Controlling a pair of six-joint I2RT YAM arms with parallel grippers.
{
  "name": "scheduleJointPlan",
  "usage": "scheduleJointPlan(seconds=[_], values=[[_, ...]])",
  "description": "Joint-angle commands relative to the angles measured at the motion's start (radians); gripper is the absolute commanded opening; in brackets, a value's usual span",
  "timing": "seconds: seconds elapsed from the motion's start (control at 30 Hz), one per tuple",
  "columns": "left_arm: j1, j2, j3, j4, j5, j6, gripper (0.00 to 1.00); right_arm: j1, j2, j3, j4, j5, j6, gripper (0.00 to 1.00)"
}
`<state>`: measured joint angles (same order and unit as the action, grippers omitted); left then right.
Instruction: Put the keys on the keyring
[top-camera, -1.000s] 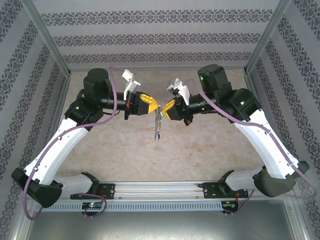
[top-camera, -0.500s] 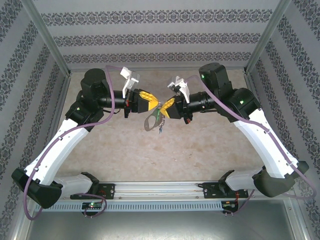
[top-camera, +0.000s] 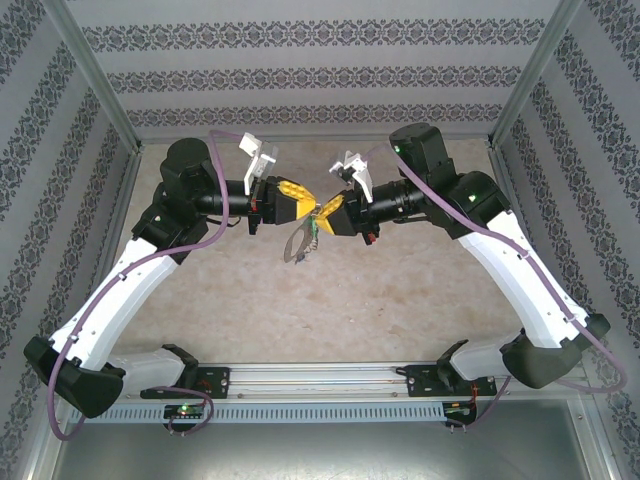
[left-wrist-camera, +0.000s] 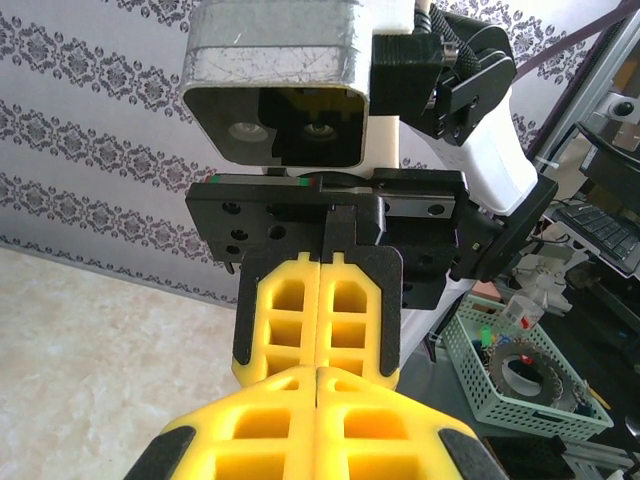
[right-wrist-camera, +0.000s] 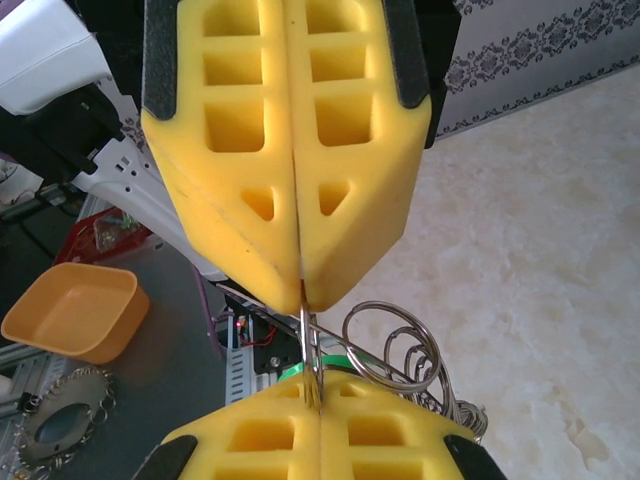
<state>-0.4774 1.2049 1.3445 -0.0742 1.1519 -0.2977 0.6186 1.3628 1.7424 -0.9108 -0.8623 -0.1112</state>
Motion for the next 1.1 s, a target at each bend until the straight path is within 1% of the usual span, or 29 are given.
scheduleJointPlan(seconds=[0.0, 0.07, 0.1, 0.2, 0.4, 0.6, 0.73, 0.83, 1.07], values=[[0.007, -0.029, 0.0, 0.088, 0.035, -0.027, 0.0, -0.018, -0.019, -0.013, 0.046, -0.007, 0.022, 0.0], [0.007, -0.031, 0.001, 0.088, 0.033, -0.029, 0.0, -0.021, -0.027, -0.022, 0.051, -0.005, 0.034, 0.0], [0.008, -0.032, 0.001, 0.09, 0.034, -0.029, 0.0, -0.022, -0.031, -0.024, 0.05, -0.002, 0.036, 0.03], [0.01, -0.037, -0.004, 0.1, 0.032, -0.038, 0.0, -0.029, -0.056, -0.047, 0.061, 0.03, 0.046, 0.2], [0.011, -0.041, -0.014, 0.114, 0.032, -0.047, 0.0, -0.044, -0.109, -0.056, 0.099, 0.077, 0.063, 0.36], [0.012, -0.039, -0.028, 0.16, 0.031, -0.073, 0.0, -0.042, -0.107, -0.018, 0.13, 0.07, 0.085, 0.41], [0.012, -0.042, -0.031, 0.168, 0.029, -0.081, 0.0, -0.036, -0.1, -0.01, 0.17, 0.034, 0.109, 0.46], [0.012, -0.043, -0.034, 0.168, 0.028, -0.081, 0.0, -0.023, -0.08, 0.007, 0.17, 0.005, 0.111, 0.46], [0.012, -0.039, -0.03, 0.173, 0.029, -0.087, 0.0, -0.003, -0.048, 0.017, 0.136, 0.013, 0.09, 0.45]])
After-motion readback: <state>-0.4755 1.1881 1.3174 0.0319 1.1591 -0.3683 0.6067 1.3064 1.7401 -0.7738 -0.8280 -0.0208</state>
